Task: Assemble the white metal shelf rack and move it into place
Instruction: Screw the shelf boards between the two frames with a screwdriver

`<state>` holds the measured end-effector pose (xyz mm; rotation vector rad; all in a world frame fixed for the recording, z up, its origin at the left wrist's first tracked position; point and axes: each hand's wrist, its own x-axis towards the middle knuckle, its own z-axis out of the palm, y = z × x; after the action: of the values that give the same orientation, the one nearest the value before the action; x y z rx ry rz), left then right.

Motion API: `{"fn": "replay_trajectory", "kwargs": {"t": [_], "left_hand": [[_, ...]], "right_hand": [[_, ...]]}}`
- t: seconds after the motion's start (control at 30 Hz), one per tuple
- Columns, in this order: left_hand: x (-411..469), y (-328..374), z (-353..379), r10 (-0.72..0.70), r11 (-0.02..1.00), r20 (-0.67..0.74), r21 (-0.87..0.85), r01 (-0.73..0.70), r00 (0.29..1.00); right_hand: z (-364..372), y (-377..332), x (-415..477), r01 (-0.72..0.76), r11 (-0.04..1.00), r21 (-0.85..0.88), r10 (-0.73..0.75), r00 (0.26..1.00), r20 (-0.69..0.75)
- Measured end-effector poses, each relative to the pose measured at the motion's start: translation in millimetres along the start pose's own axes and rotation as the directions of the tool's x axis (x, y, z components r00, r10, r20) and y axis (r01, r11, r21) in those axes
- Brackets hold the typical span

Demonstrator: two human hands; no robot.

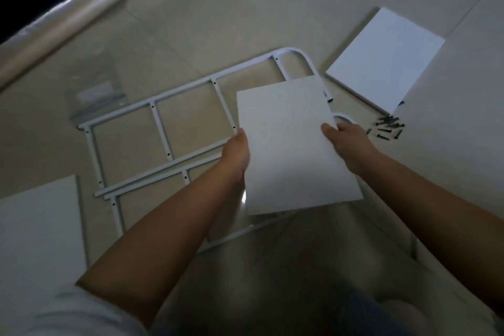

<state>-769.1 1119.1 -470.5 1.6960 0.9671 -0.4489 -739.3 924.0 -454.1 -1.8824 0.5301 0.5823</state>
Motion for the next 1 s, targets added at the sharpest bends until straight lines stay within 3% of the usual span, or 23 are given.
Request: {"fn": "replay_trajectory", "kwargs": {"t": [0.07,0.17,0.37,0.43,0.5,0.6,0.67,0.8,1.0], "left_hand": [[3,-10,-8,0.005,1.0,0.085,0.013,-0.006,0.996],[6,-23,-22,-0.005,0.989,0.213,-0.144,0.037,0.977],[8,-25,-43,-0.036,0.956,0.291,-0.268,0.118,0.956],[9,-28,-46,-0.073,0.949,0.186,-0.288,0.126,0.98],[7,-32,-52,-0.066,0.964,-0.042,-0.262,0.053,0.997],[6,-38,-77,0.017,0.984,-0.226,-0.166,-0.056,0.974],[7,-40,-103,0.106,0.989,-0.3,-0.065,-0.131,0.948],[8,-47,-147,0.215,0.975,-0.376,0.13,-0.178,0.901],[2,-55,-173,0.191,0.975,-0.366,0.177,-0.134,0.911]], "right_hand": [[-3,-4,0,0.097,0.986,-0.135,-0.11,0.99,-0.09],[-11,-8,2,0.158,0.939,-0.307,-0.207,0.969,-0.135],[13,-3,-3,0.162,0.976,-0.145,-0.158,0.987,0.04],[33,-1,-5,0.187,0.964,-0.186,-0.171,0.98,0.098],[51,-1,-3,0.211,0.942,-0.262,-0.173,0.972,0.162],[65,-4,2,0.218,0.91,-0.352,-0.101,0.942,0.321],[67,-6,7,0.233,0.886,-0.401,-0.096,0.938,0.333],[72,-5,7,0.395,0.573,-0.719,-0.181,0.916,0.359],[95,10,-9,0.489,0.263,-0.832,-0.108,0.872,0.478]]}}
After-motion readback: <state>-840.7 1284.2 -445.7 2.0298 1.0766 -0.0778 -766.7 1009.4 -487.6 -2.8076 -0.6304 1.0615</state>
